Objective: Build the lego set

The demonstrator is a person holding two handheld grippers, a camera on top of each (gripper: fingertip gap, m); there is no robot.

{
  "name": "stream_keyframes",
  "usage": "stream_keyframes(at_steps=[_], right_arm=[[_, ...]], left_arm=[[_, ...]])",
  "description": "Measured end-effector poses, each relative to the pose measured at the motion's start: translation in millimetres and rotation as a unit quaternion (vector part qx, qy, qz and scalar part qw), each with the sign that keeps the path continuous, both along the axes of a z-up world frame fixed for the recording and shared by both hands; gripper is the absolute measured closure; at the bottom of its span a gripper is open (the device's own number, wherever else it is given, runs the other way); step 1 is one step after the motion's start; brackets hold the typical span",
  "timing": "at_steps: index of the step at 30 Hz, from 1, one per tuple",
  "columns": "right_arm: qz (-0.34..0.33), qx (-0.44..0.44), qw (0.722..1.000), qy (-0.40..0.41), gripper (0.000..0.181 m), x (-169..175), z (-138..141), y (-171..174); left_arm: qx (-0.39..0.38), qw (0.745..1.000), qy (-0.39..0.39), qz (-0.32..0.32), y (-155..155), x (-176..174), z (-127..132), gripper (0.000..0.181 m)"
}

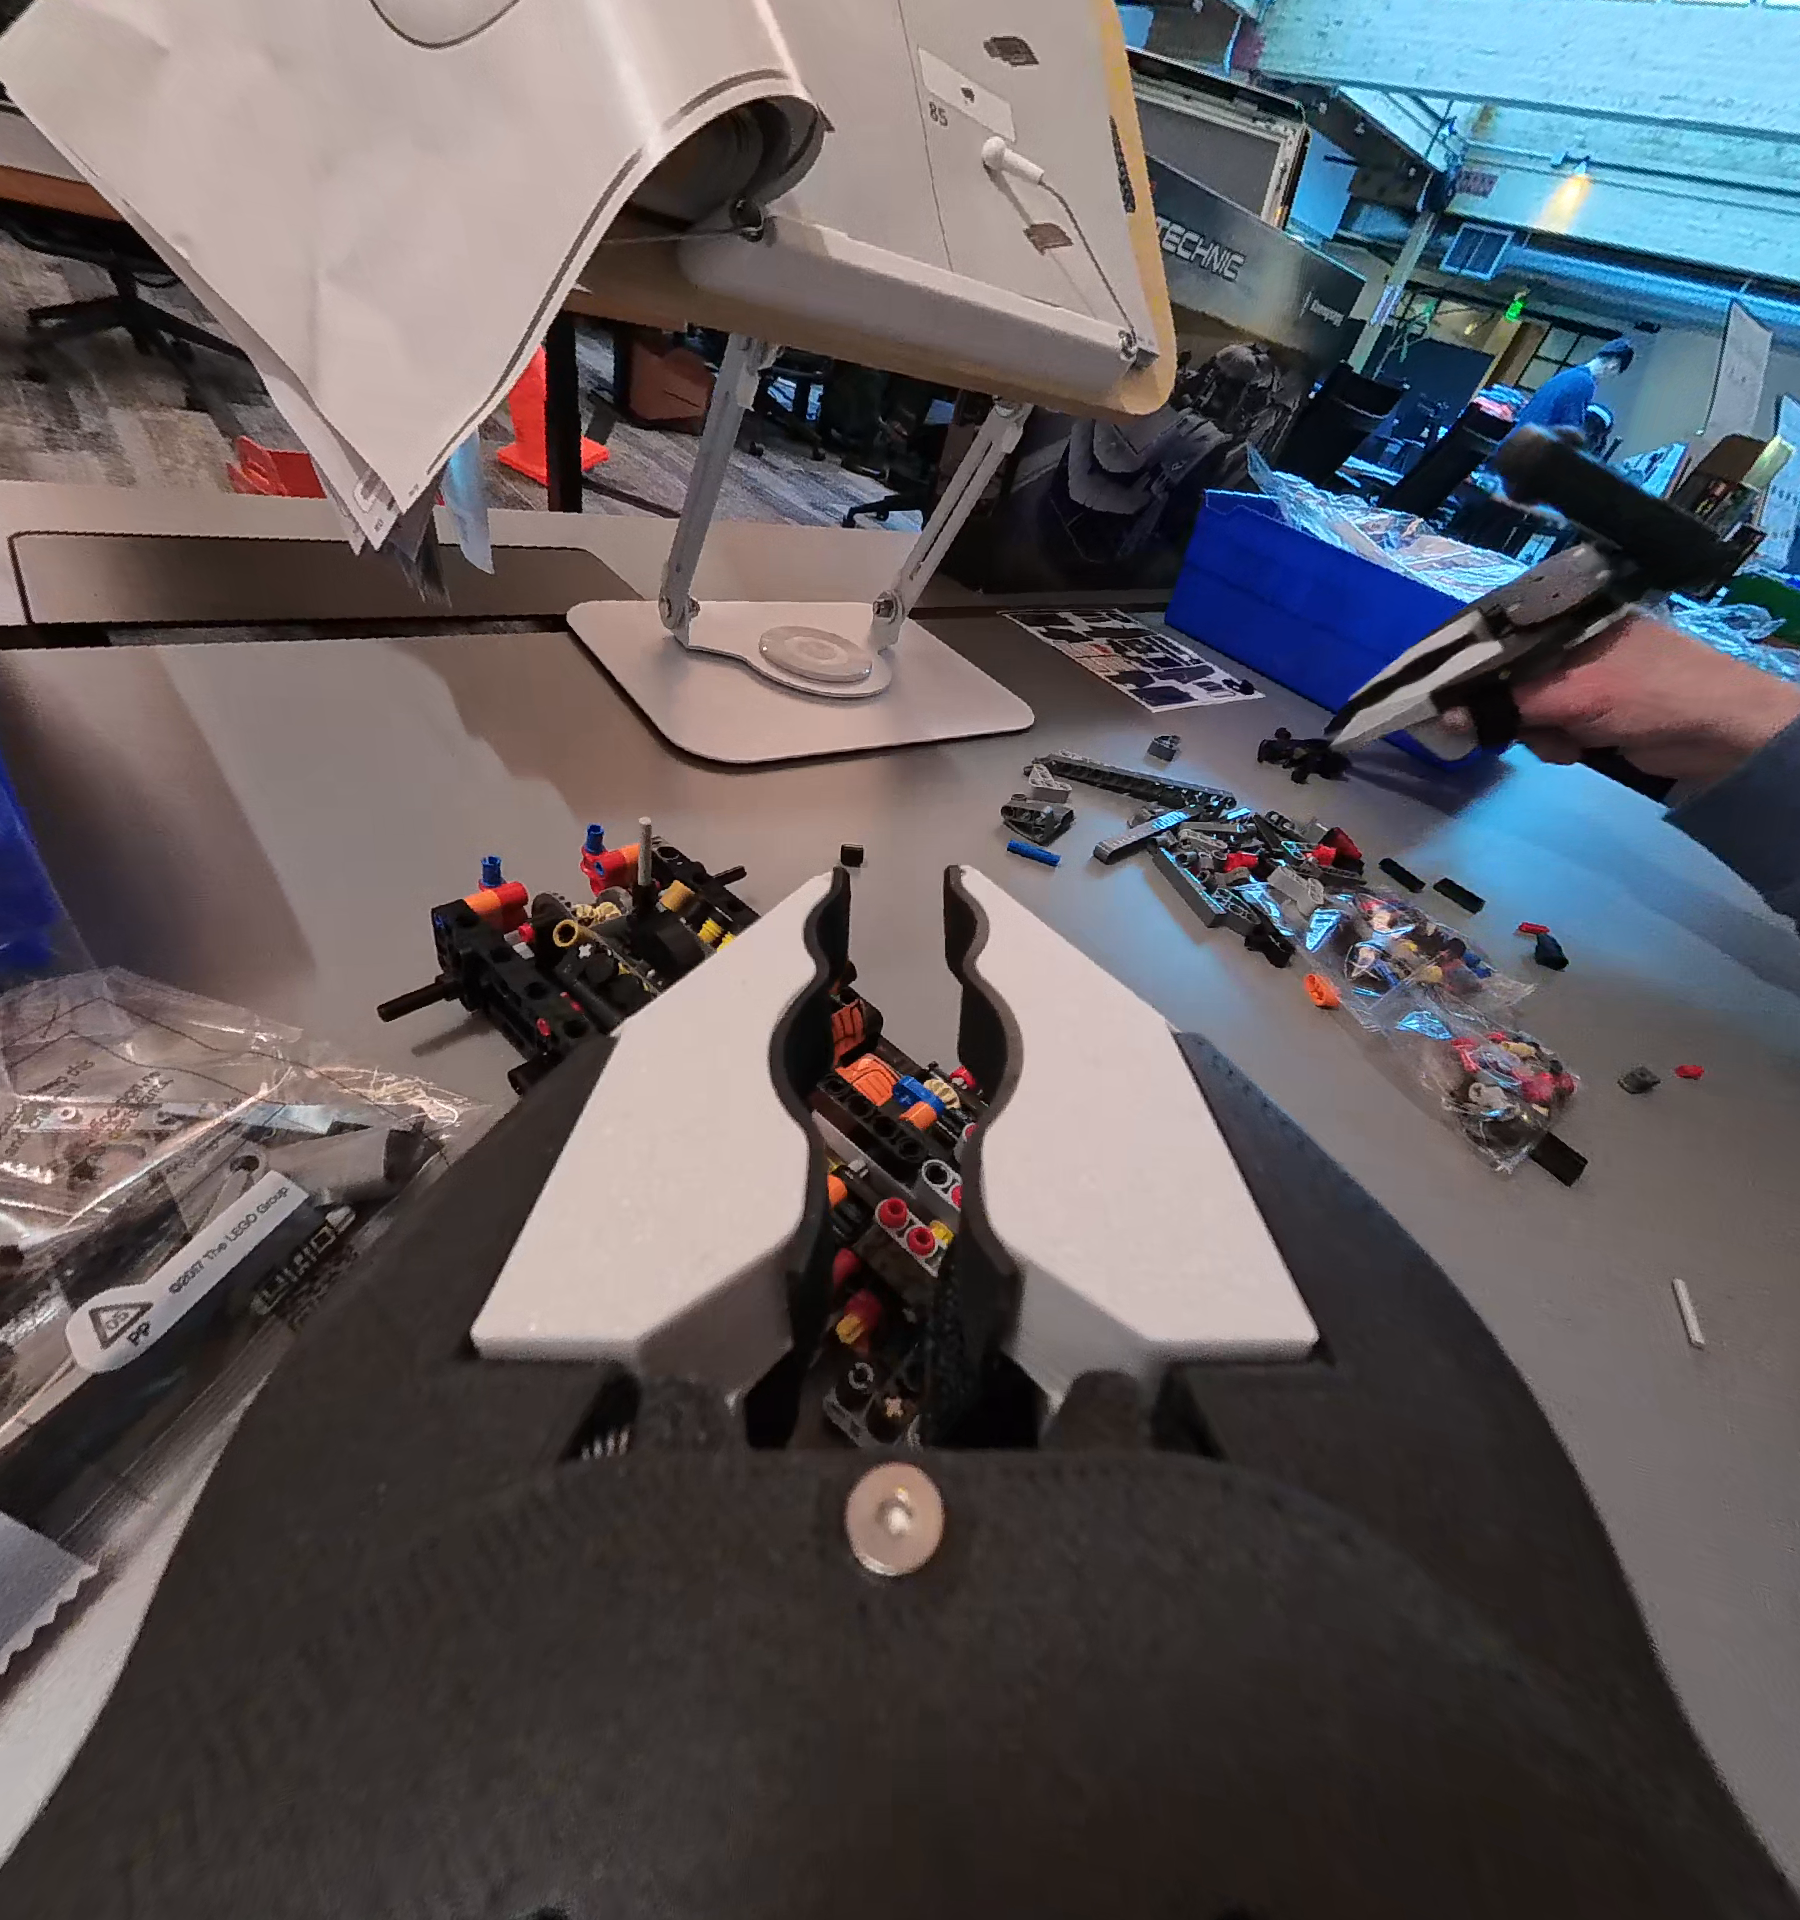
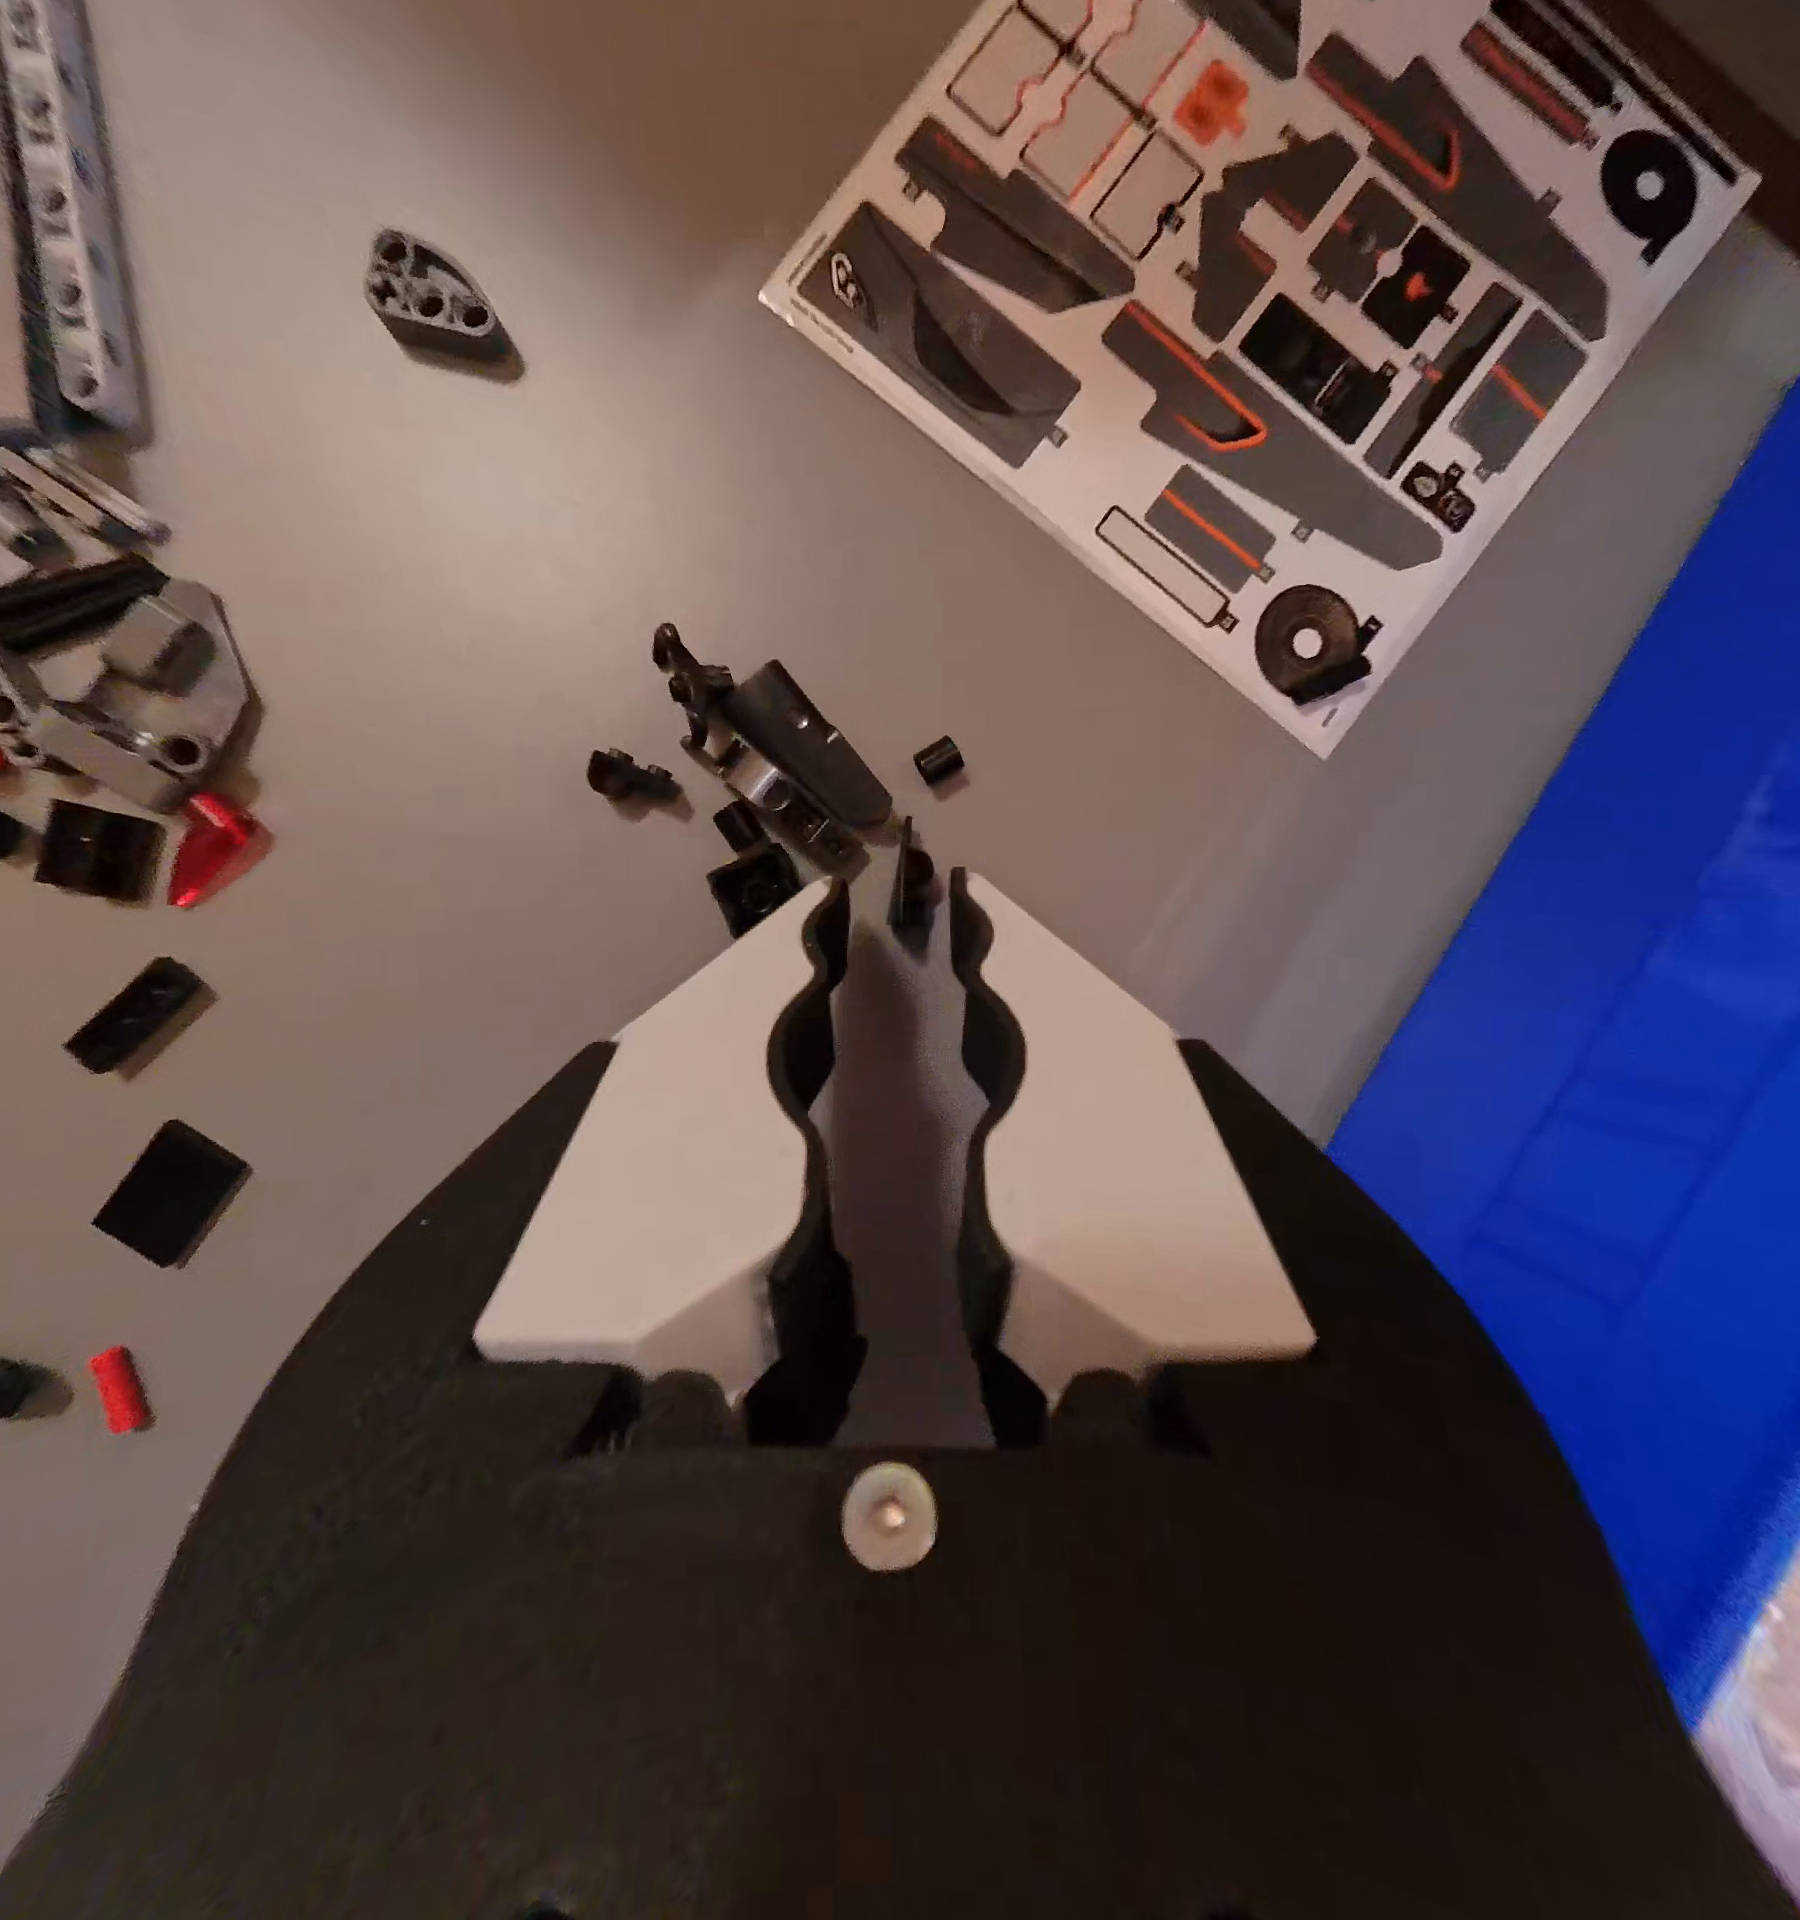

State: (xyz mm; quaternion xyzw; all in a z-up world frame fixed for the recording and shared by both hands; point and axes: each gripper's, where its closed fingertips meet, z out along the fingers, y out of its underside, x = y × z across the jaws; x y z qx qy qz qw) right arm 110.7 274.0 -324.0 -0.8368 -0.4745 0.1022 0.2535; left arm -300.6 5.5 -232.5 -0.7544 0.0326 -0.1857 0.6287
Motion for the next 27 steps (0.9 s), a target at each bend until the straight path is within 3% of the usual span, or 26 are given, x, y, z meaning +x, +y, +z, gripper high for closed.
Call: stream_keyframes(at_steps=[1, 4, 7, 10, 13, 16, 20, 27], right_arm=[[-0.004, 0.003, 1.0, 0.008, 0.163, 1, 5, -1], [0.0, 0.039, 0.999, 0.031, 0.167, 2, 32, -11], [0.074, -0.006, 0.995, 0.073, 0.162, -21, 47, -69], [0.133, -0.048, 0.988, 0.064, 0.161, -33, 32, -128], [0.14, -0.046, 0.989, 0.032, 0.167, -29, 9, -155], [0.135, -0.038, 0.989, 0.037, 0.181, -28, 0, -162], [0.132, -0.026, 0.99, 0.036, 0.181, -28, -7, -154], [0.092, 0.023, 0.995, 0.016, 0.181, -21, -7, -85]], left_arm=[[0.0, 1.0, 0.001, 0.0, 0, 0, 0, 0.166], [0.0, 1.0, 0.0, 0.002, 0, -1, 0, 0.166], [-0.001, 1.0, -0.001, 0.002, 1, -1, -1, 0.166], [-0.001, 1.0, 0.0, -0.002, 1, 2, -1, 0.166], [0.0, 1.0, 0.0, -0.006, 1, 5, 0, 0.166], [0.003, 1.0, 0.002, -0.008, 0, 7, 2, 0.166], [0.007, 1.0, 0.006, -0.008, -2, 9, 6, 0.166], [0.007, 1.0, 0.009, -0.008, -1, 12, 6, 0.166]])
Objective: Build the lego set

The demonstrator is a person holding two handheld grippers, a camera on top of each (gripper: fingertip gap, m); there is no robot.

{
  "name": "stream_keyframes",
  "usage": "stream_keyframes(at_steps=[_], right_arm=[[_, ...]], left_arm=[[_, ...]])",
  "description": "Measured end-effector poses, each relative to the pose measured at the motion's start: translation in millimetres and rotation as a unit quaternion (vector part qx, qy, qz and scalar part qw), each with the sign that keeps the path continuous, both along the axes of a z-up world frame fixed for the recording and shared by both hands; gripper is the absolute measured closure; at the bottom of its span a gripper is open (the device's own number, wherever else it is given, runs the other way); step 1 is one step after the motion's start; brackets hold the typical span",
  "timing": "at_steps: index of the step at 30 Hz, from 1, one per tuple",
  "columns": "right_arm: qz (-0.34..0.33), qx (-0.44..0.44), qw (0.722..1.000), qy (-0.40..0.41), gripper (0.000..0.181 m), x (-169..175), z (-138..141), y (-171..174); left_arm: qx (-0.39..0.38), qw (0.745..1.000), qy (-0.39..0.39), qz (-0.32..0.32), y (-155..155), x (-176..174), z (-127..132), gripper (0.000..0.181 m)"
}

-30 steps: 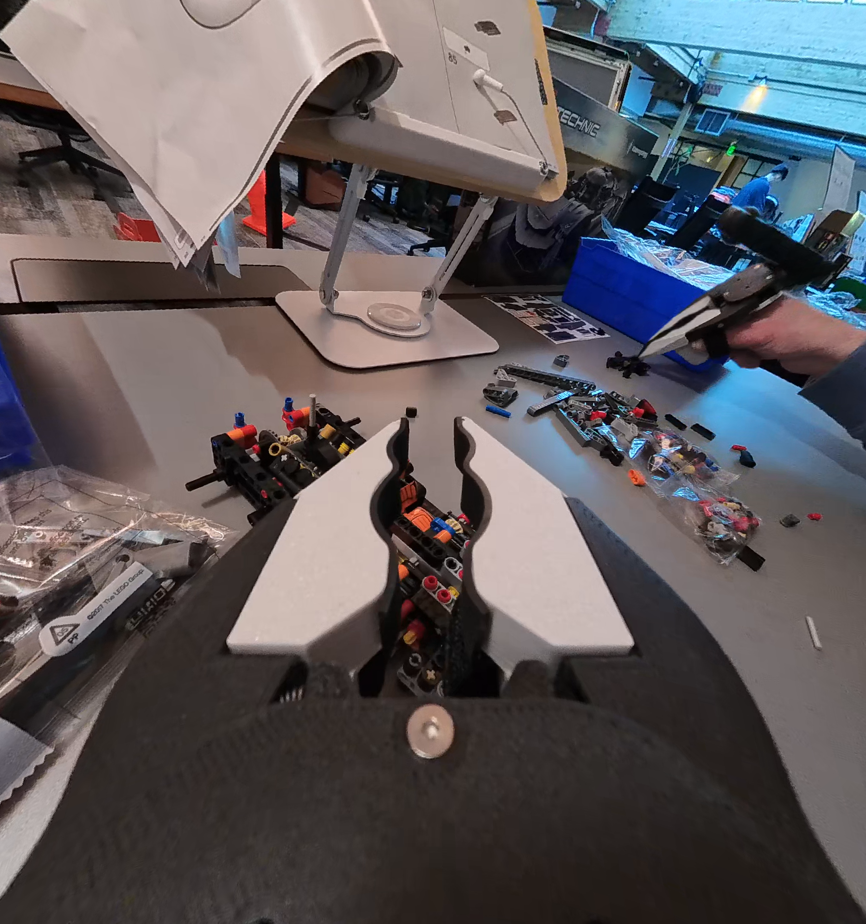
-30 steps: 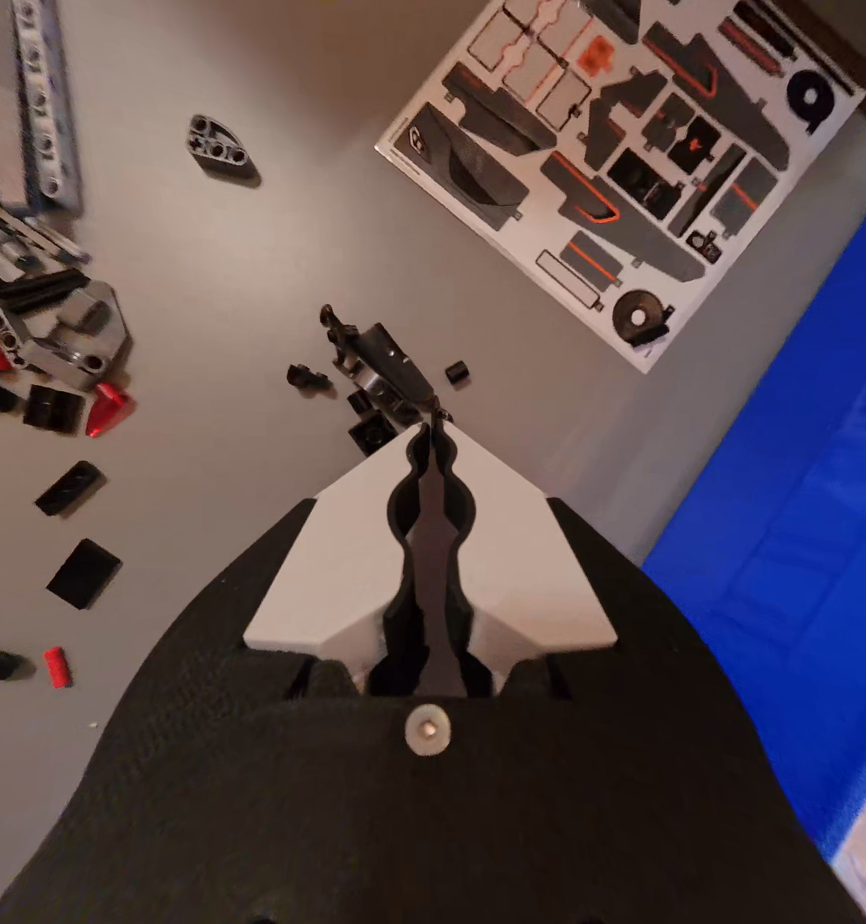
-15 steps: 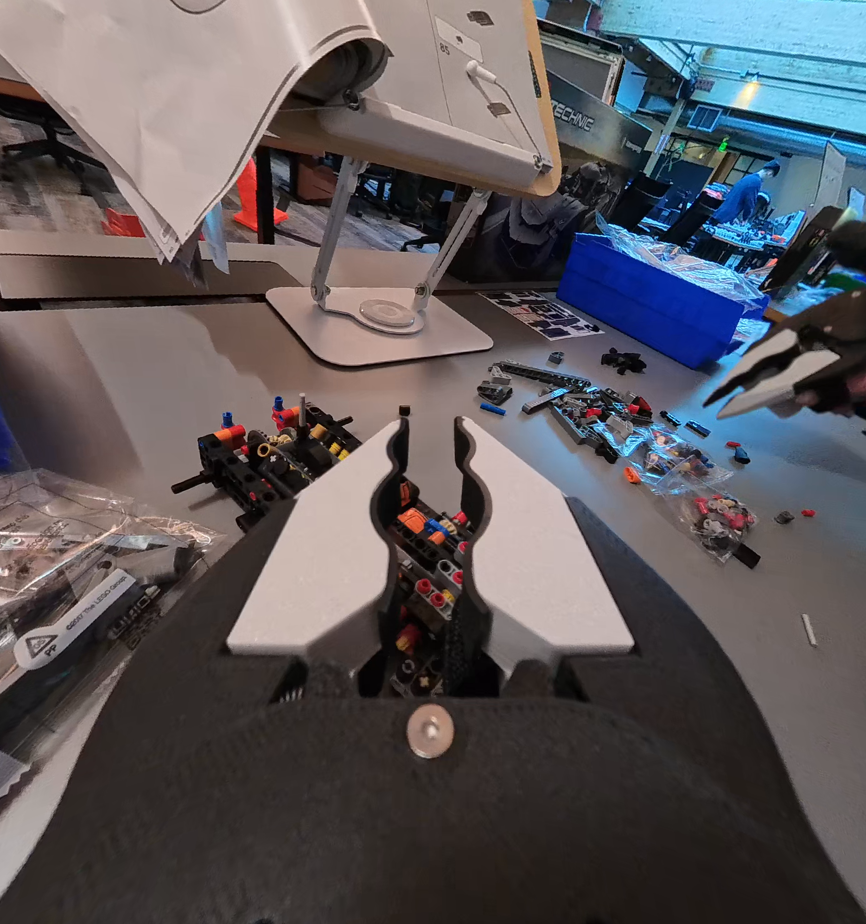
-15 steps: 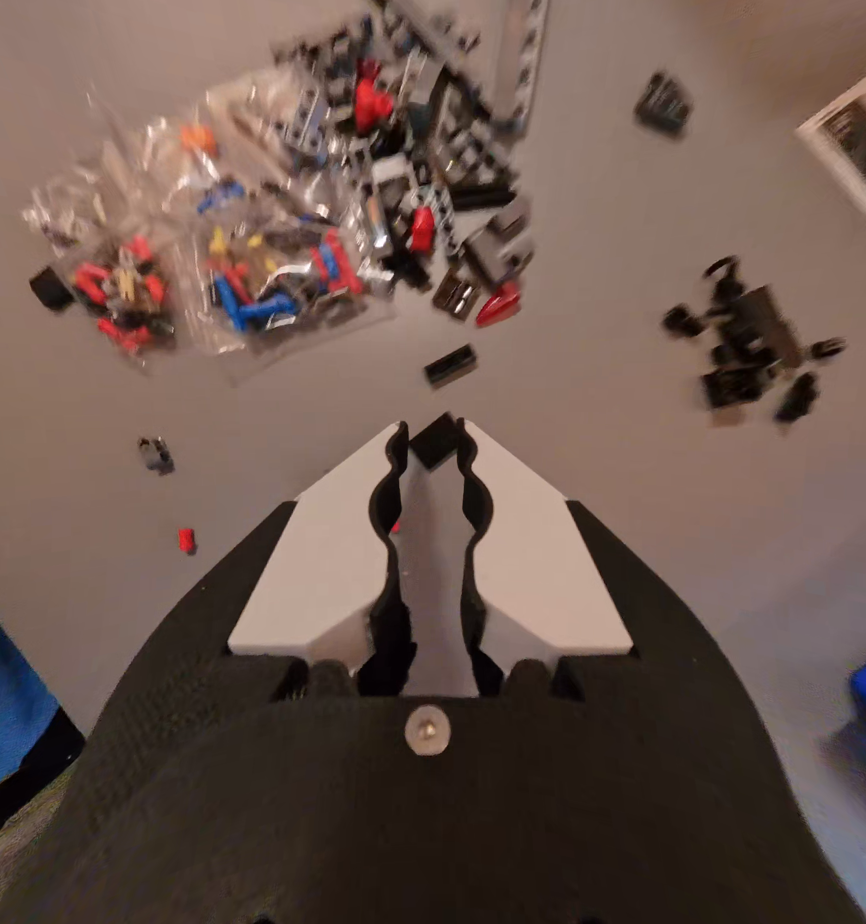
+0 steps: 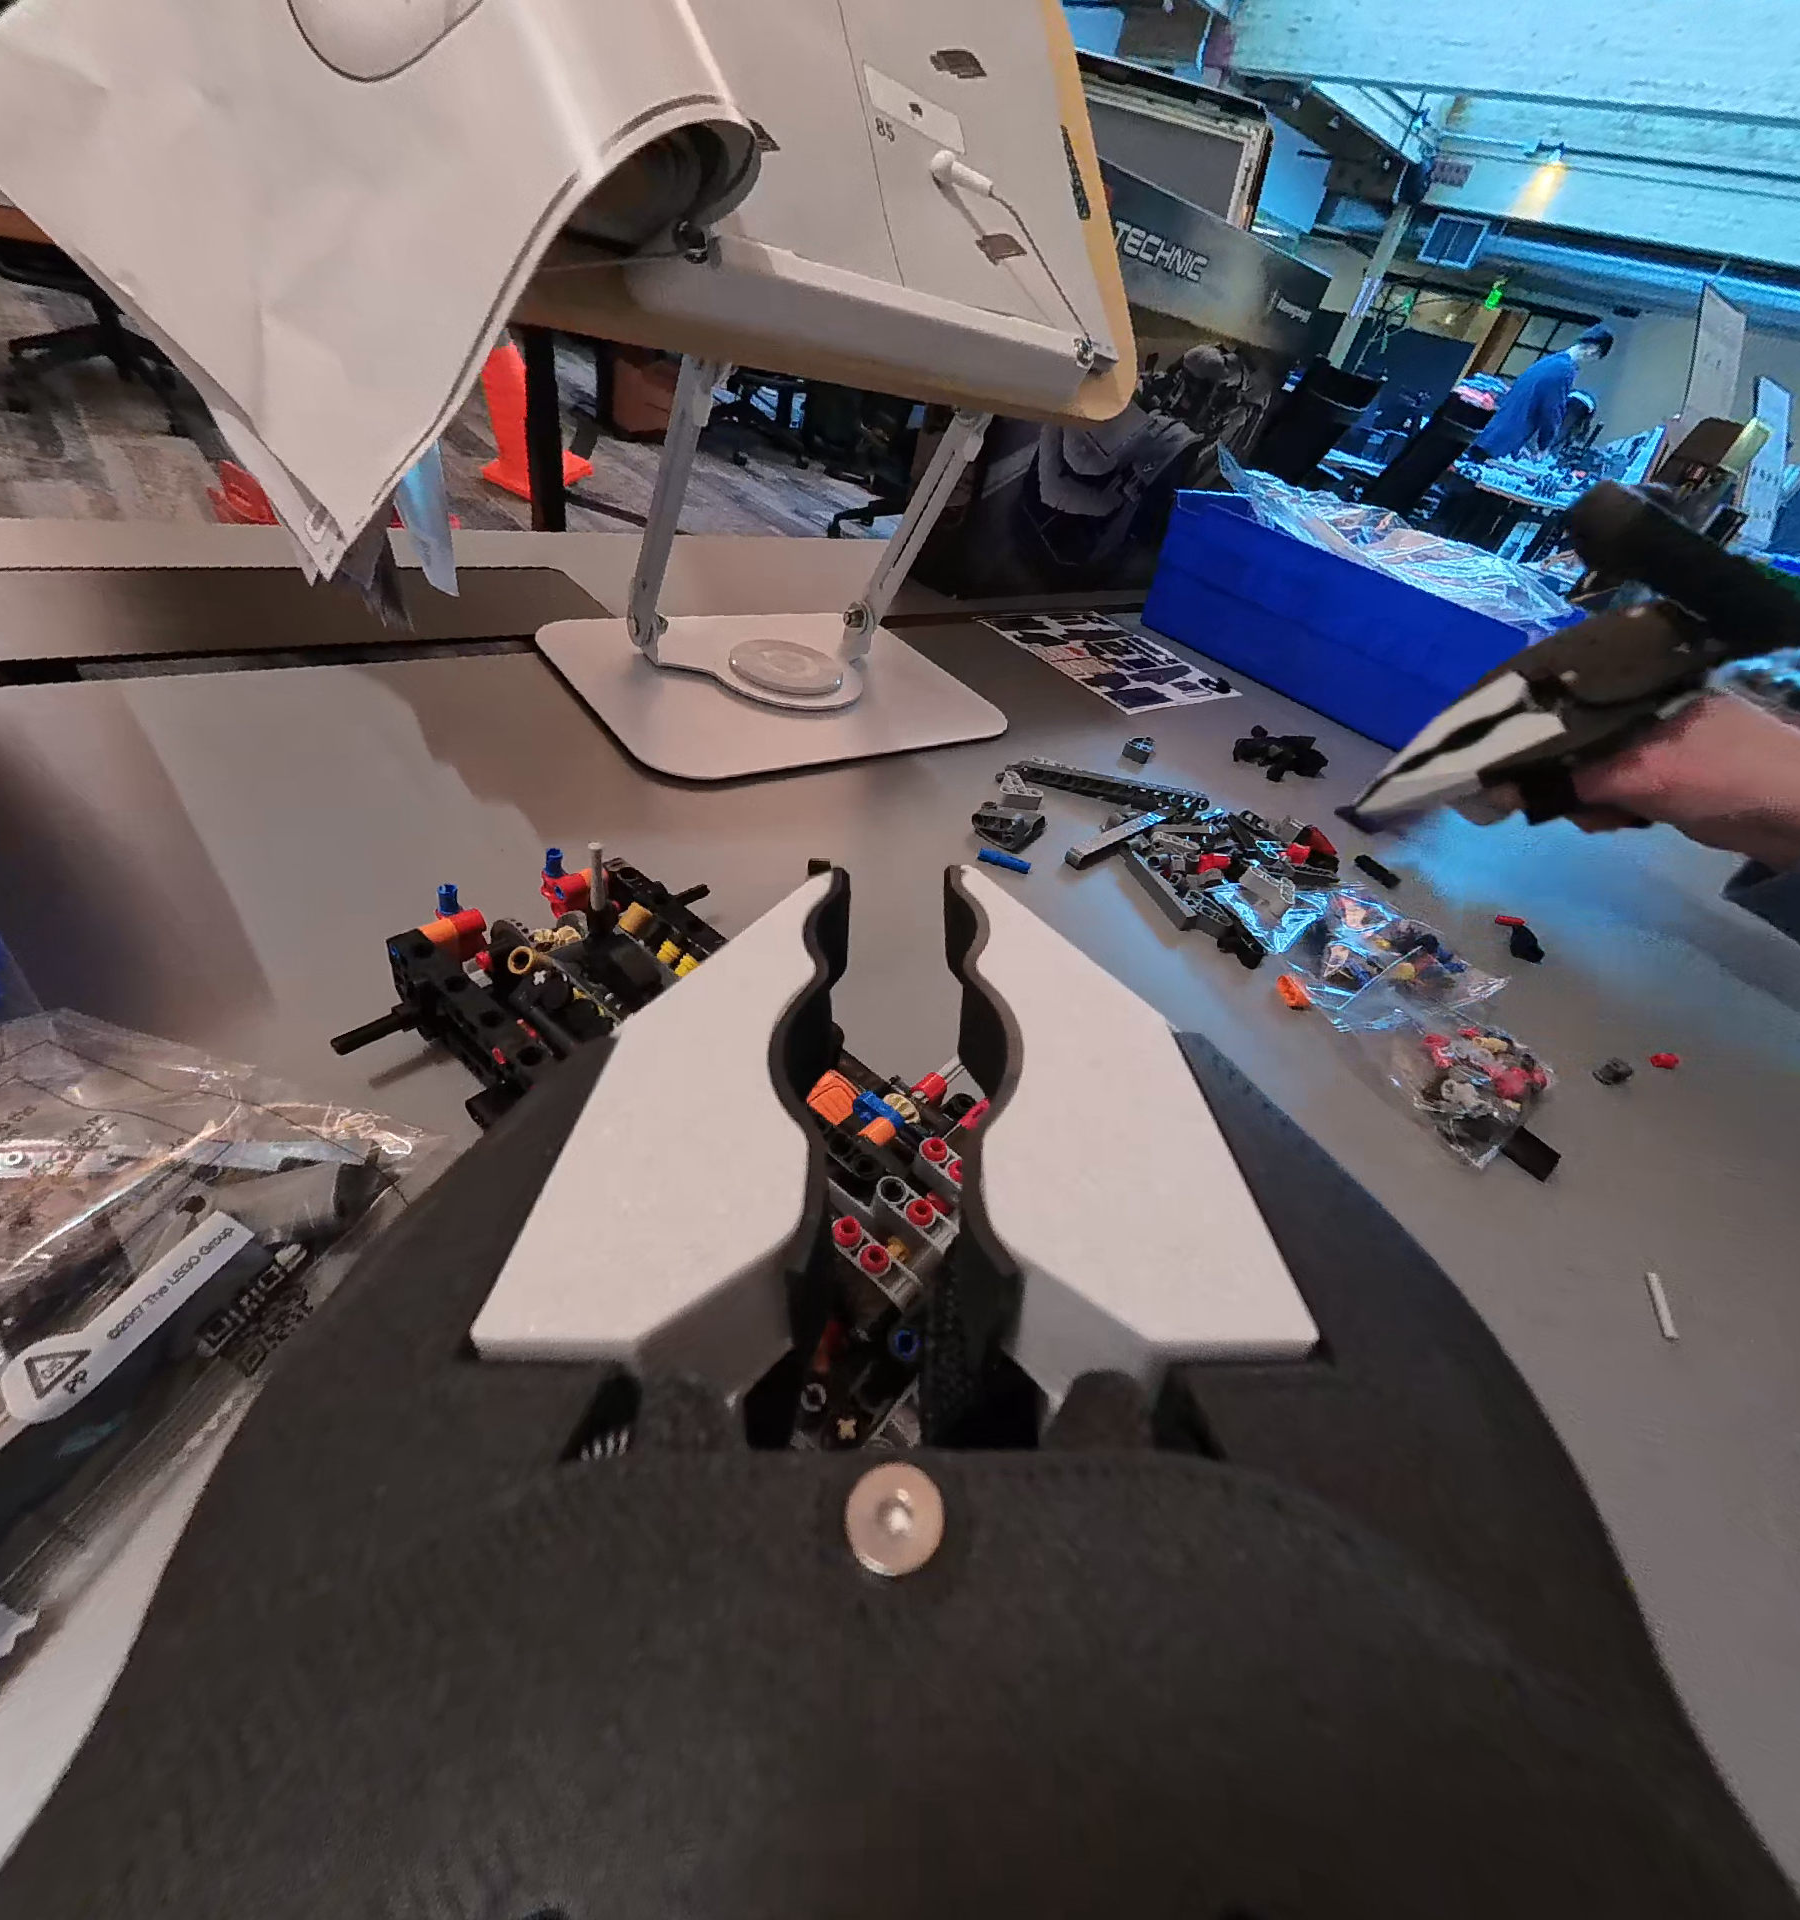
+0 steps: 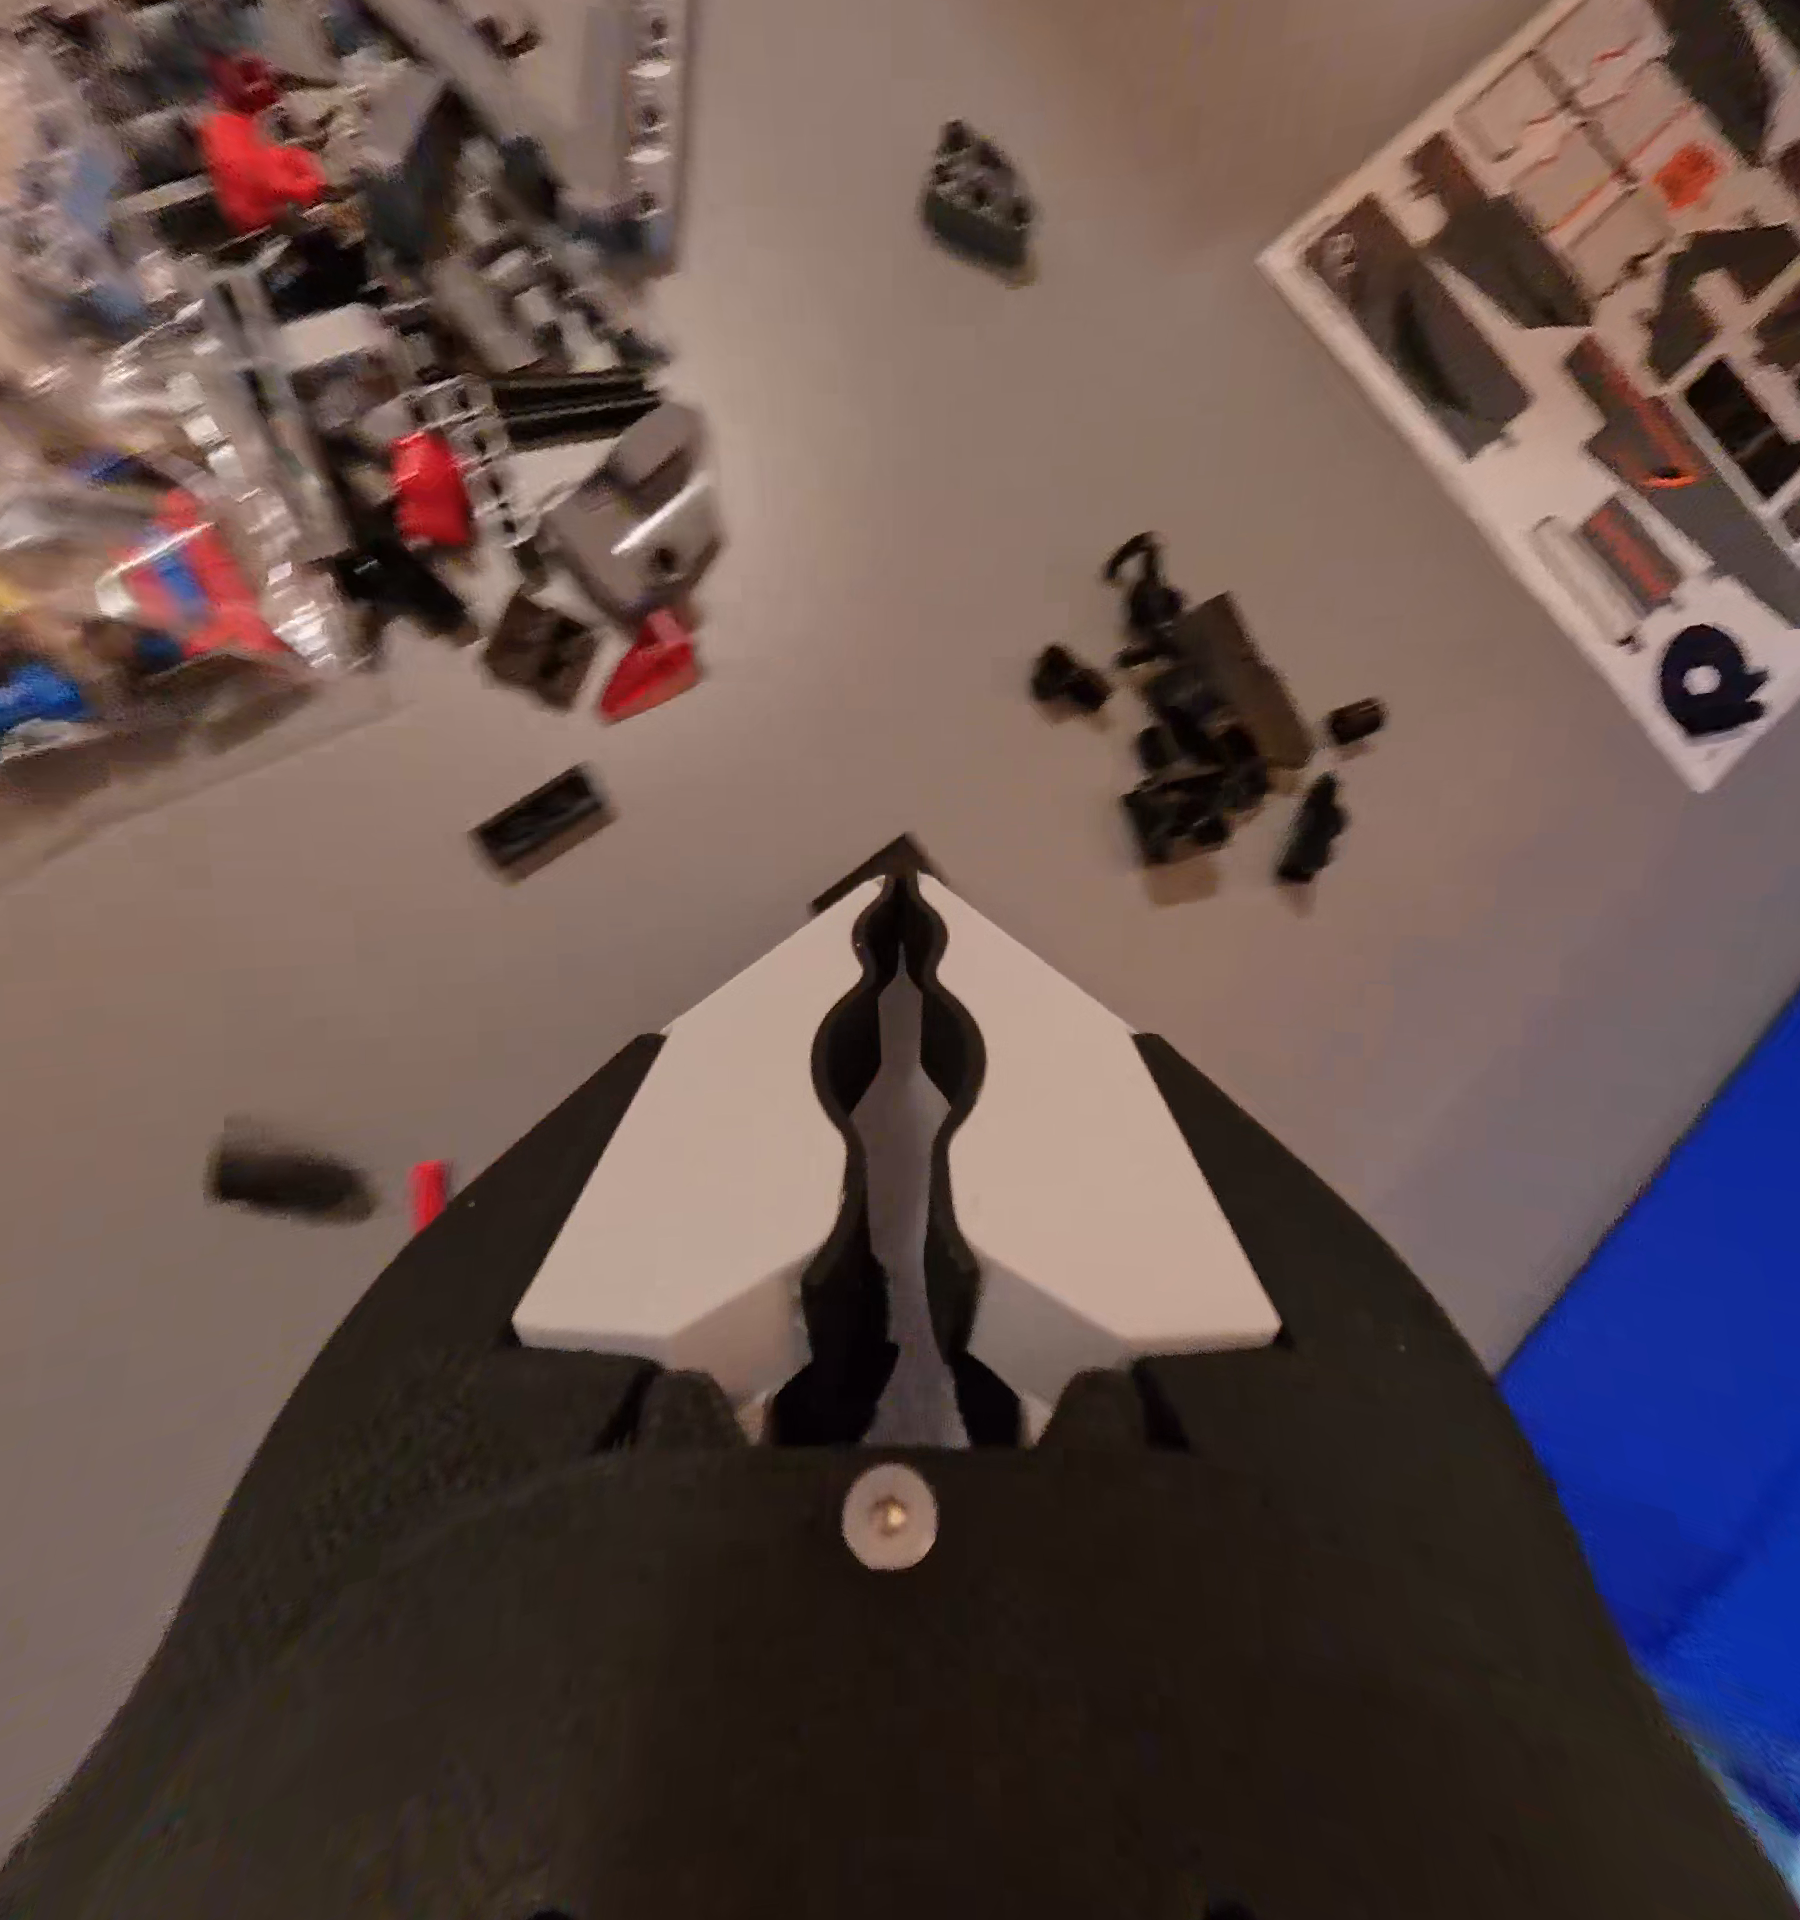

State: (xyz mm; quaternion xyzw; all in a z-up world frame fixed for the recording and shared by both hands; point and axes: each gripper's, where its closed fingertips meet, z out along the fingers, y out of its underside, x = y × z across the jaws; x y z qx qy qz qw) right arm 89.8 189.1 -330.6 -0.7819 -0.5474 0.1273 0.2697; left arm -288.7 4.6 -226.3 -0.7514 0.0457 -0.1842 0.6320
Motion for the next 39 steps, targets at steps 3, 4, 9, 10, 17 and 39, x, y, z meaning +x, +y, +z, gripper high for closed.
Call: stream_keyframes(at_steps=[3, 4, 9, 10, 17, 39], right_arm=[[-0.019, -0.001, 1.0, 0.015, 0.181, -3, 0, 31], [-0.025, 0.006, 1.0, 0.014, 0.181, -2, 2, 37], [0.05, -0.009, 0.998, 0.035, 0.181, -7, 26, -16], [0.072, -0.019, 0.996, 0.046, 0.181, -12, 27, -32], [0.044, -0.032, 0.998, 0.032, 0.146, -37, -2, -60], [-0.043, 0.019, 0.998, 0.043, 0.154, 0, 29, 26]], left_arm=[[0.0, 1.0, 0.003, 0.001, 1, 1, 1, 0.166], [0.002, 1.0, 0.005, 0.003, 0, 0, 2, 0.166], [0.005, 1.0, 0.003, 0.017, -1, -11, 2, 0.166], [0.003, 1.0, 0.003, 0.017, 0, -12, 1, 0.166], [0.004, 1.0, 0.016, 0.012, 0, -7, 2, 0.166], [0.005, 1.0, 0.015, 0.019, -1, -10, 3, 0.166]])
